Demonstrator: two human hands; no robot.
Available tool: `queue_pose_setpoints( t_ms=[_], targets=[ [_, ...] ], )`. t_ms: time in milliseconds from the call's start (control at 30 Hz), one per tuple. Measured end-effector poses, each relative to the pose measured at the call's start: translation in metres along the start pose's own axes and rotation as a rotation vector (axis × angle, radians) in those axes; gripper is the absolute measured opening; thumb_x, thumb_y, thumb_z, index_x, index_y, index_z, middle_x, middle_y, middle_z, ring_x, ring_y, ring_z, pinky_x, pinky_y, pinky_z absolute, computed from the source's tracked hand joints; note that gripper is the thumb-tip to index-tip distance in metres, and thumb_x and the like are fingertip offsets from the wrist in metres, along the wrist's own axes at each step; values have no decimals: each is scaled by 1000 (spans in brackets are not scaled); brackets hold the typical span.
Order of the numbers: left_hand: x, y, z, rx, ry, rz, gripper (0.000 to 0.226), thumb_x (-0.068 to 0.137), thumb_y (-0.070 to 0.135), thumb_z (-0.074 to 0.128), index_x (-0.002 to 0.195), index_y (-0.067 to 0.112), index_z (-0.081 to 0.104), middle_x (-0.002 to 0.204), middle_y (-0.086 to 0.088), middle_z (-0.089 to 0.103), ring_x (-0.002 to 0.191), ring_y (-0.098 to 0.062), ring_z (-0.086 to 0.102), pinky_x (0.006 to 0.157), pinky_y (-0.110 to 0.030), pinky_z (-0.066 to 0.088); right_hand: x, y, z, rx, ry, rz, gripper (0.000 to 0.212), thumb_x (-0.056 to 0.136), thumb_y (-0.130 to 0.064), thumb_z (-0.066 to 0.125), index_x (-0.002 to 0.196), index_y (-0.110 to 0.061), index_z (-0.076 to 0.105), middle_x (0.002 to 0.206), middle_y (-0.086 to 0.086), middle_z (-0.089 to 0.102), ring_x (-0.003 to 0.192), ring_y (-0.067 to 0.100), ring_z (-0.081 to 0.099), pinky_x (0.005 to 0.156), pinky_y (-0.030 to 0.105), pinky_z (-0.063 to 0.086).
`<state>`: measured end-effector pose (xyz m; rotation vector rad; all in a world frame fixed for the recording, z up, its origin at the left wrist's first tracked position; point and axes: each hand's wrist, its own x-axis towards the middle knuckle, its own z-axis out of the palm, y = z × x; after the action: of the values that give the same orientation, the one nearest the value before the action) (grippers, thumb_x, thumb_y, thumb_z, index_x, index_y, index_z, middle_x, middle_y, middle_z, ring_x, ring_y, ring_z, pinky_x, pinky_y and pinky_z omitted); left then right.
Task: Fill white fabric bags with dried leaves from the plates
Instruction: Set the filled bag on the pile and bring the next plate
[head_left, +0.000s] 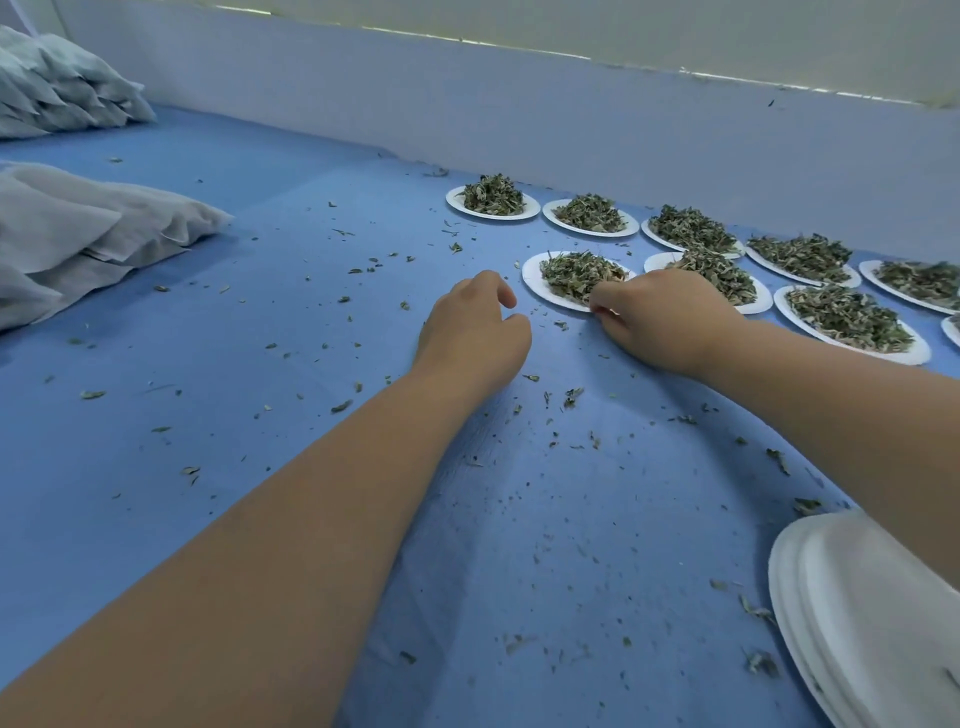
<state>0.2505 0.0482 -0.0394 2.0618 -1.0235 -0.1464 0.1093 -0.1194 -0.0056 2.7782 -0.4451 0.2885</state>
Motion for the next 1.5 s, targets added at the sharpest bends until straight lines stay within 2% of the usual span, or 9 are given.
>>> queue_pose_setpoints(
  t_ms=[233,367,467,567,667,900,1233,1400,1500],
  targets=[
    [-6,5,-2,42,-29,9,26,100,30,41,123,24,53,130,4,55,103,-16,50,73,-31,37,-63,-9,-24,141,11,-115,17,99,-26,55,105,-23,70,81,-2,68,75,24,62,66,38,53],
    [-9,14,2,51,-46,8,43,105,39,33,143,21,41,151,0,42,124,-22,47,88,-33,32,-93,-2,-28,348,55,-65,14,94,-36,66,104,-28,70,84,-18,63,78,-8,56,69,17,41],
    [-13,19,6,66,-85,17,48,106,43,30,149,22,34,150,-6,44,119,-25,48,88,-34,30,-98,8,-24,514,92,167,49,81,-59,74,117,-29,60,112,-7,63,103,-6,55,85,23,45],
    [-14,20,9,55,-161,-2,51,106,48,27,151,25,28,143,-13,49,115,-29,49,87,-37,32,-95,13,-18,674,-125,419,107,63,-78,76,147,-32,29,154,1,42,140,17,42,106,34,37],
    [-12,20,9,29,-187,-29,50,105,47,28,151,27,28,140,-11,54,121,-30,53,90,-38,35,-89,16,-11,857,-286,487,129,55,-78,81,155,-44,6,166,4,28,148,21,36,107,32,34],
    [-7,18,9,-61,-146,-54,42,103,39,35,144,32,40,87,20,44,76,4,42,62,-23,29,-76,17,-5,903,-313,405,127,62,-68,84,157,-44,4,160,-10,37,131,9,45,101,26,31],
    [-20,46,3,-213,-36,22,25,100,37,40,120,39,56,117,15,68,88,7,52,66,-20,33,-124,31,-52,887,-175,429,121,54,-78,80,152,-52,14,161,-9,37,146,8,34,95,22,34],
    [-56,99,13,-227,-43,162,17,100,31,41,106,35,57,103,18,73,37,-1,43,50,-25,38,-201,32,-90,844,-83,536,115,54,-76,78,149,-58,17,158,-13,41,130,-5,36,103,28,31],
    [-83,120,20,-229,-63,249,14,98,28,43,97,33,57,88,19,75,32,-4,40,38,-18,34,-254,24,-108,832,-99,605,112,49,-86,77,141,-70,16,147,-29,44,126,-5,38,100,32,33]
  ],
)
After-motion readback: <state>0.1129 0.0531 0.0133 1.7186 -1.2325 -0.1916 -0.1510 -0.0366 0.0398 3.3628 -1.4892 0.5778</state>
